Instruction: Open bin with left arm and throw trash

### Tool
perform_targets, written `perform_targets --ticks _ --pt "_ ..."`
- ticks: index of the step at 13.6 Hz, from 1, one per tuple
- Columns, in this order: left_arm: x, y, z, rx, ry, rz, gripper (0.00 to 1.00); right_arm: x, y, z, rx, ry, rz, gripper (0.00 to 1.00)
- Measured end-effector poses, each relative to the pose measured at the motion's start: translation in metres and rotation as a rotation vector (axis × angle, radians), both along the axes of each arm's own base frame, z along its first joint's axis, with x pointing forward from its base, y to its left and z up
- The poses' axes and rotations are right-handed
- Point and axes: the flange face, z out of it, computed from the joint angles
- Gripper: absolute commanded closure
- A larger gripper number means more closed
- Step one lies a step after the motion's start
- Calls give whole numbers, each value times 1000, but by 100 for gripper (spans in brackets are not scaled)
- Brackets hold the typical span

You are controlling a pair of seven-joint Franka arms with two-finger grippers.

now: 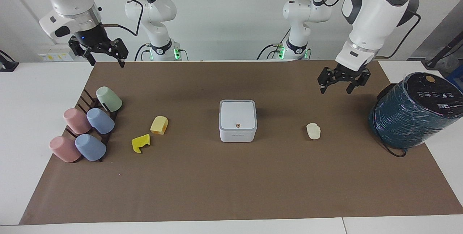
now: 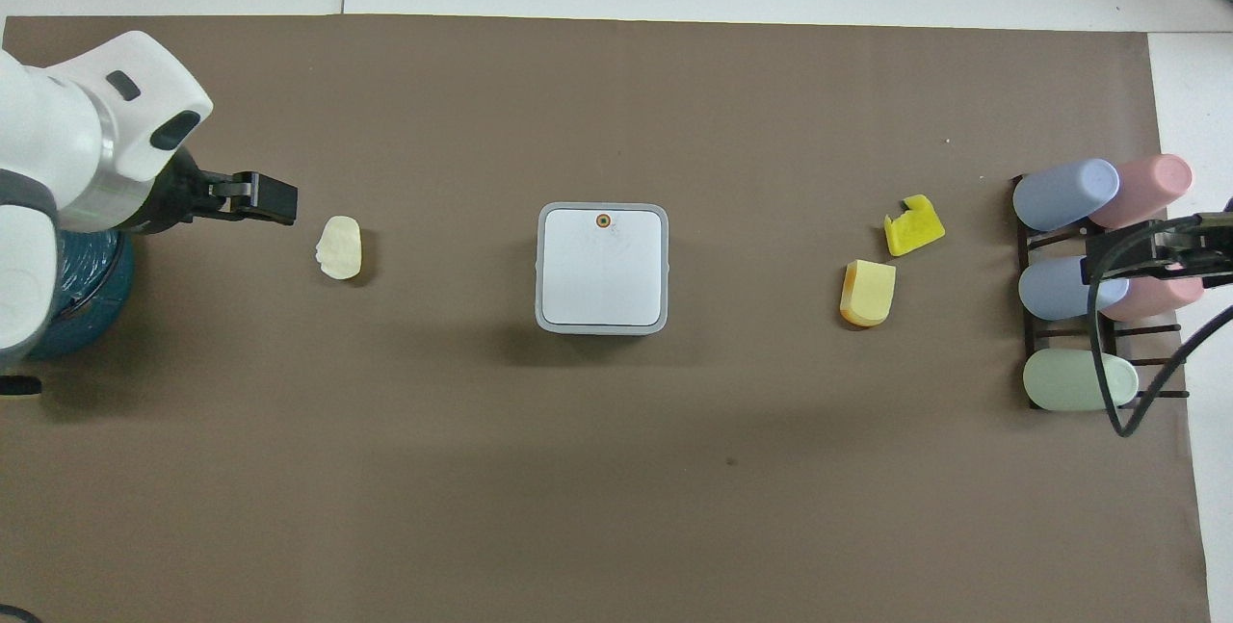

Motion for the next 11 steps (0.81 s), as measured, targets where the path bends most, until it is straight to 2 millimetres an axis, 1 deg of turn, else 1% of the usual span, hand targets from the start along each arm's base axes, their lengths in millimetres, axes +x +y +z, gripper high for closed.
perform_targets --ticks 1,2,4,5,7,9,11 --pt "-5 -21 -5 -10 -11 5 57 0 0 -2 0 0 0 0" --pt "-10 -44 -11 -26 -24 15 68 0 0 -3 0 0 0 0" --pt "-21 -86 -22 -66 -53 33 85 2 0 -10 0 -10 2 0" --pt "-26 -104 -27 -81 -62 41 89 5 1 -17 0 -22 4 0" --pt "-38 -137 -38 -112 -71 49 91 12 6 -41 1 -55 18 0" --pt "-48 -161 -50 -160 -81 46 94 18 15 -73 3 -81 40 0" --pt "-59 -184 -66 -194 -85 28 96 24 31 -110 7 -103 69 0"
